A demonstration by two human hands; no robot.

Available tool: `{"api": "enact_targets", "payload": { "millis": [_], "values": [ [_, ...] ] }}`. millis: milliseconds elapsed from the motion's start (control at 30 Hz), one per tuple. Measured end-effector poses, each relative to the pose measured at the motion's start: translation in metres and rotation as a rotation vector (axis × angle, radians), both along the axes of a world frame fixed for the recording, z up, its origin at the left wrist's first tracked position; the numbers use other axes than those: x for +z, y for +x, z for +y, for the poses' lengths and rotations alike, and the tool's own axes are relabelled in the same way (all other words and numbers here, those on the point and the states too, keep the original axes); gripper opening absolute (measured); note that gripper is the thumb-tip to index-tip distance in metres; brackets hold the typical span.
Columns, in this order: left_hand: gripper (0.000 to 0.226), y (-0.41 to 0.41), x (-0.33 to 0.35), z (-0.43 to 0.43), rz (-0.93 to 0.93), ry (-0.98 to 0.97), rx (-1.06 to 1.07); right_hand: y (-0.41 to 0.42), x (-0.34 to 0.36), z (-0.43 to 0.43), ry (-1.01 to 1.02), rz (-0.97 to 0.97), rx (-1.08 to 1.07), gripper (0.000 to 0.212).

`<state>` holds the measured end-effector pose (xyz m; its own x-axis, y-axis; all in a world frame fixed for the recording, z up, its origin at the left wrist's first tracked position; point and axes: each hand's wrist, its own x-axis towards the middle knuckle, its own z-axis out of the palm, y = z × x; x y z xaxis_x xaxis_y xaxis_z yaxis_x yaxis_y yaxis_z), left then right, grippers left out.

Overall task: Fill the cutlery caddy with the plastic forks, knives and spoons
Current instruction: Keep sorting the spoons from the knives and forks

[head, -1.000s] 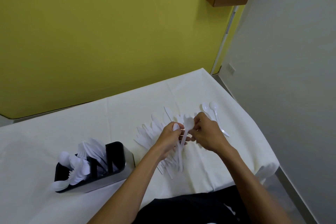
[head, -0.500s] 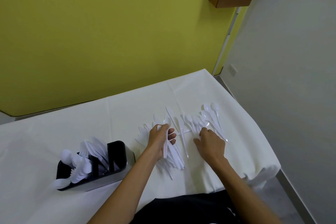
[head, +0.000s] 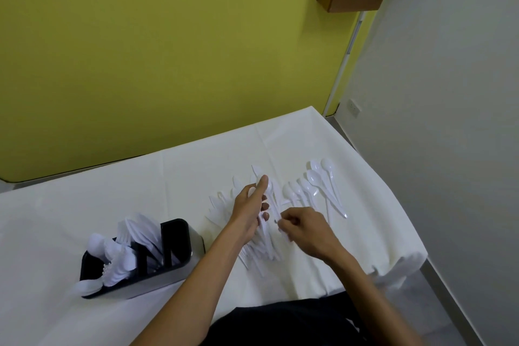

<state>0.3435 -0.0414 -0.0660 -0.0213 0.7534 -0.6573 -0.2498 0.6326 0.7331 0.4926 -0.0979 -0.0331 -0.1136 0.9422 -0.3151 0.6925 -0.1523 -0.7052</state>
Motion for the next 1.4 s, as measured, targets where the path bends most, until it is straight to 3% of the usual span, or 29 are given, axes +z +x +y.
{"api": "enact_targets", "payload": {
  "millis": [133,233,400,567,767,867,1033,1133,1267,1400],
  "values": [
    [0.031,-0.004,-0.001,0.003,0.034,0.049,-0.018,0.004,-0.001,-0.002,-0.061,0.053,0.042,0.033],
    [0.023,-0.008,-0.002,0.005,0.013,-0.031,0.043,0.013,-0.007,0.001,-0.045,0.106,-0.114,0.042],
    [0.023,-0.011,-0.005,-0.001,-0.015,-0.117,0.103,0.019,-0.024,0.011,-0.027,0.081,-0.235,0.023],
    [0.022,-0.015,0.000,-0.002,-0.321,-0.122,0.242,0.018,-0.044,0.014,0.048,-0.343,-0.269,0.028],
    [0.025,-0.018,0.001,-0.002,-0.338,-0.118,0.201,0.011,-0.049,0.015,0.079,-0.513,-0.164,0.017],
    [0.019,-0.017,0.002,-0.001,-0.323,-0.120,0.175,0.013,-0.045,0.015,0.003,-0.381,-0.236,0.014],
    [0.010,-0.017,-0.002,-0.001,-0.357,-0.163,0.207,0.015,-0.029,0.006,-0.132,0.140,-0.447,0.006],
    [0.010,-0.015,-0.002,-0.001,-0.375,-0.178,0.220,0.012,-0.015,0.000,-0.152,0.302,-0.422,0.013],
    [0.018,-0.013,-0.005,0.000,-0.265,-0.183,0.200,0.007,0.001,-0.005,-0.130,0.422,-0.320,0.014],
    [0.025,-0.012,-0.005,0.000,-0.201,-0.136,0.168,0.000,0.001,-0.007,-0.082,0.341,-0.279,0.015]
  ]
}}
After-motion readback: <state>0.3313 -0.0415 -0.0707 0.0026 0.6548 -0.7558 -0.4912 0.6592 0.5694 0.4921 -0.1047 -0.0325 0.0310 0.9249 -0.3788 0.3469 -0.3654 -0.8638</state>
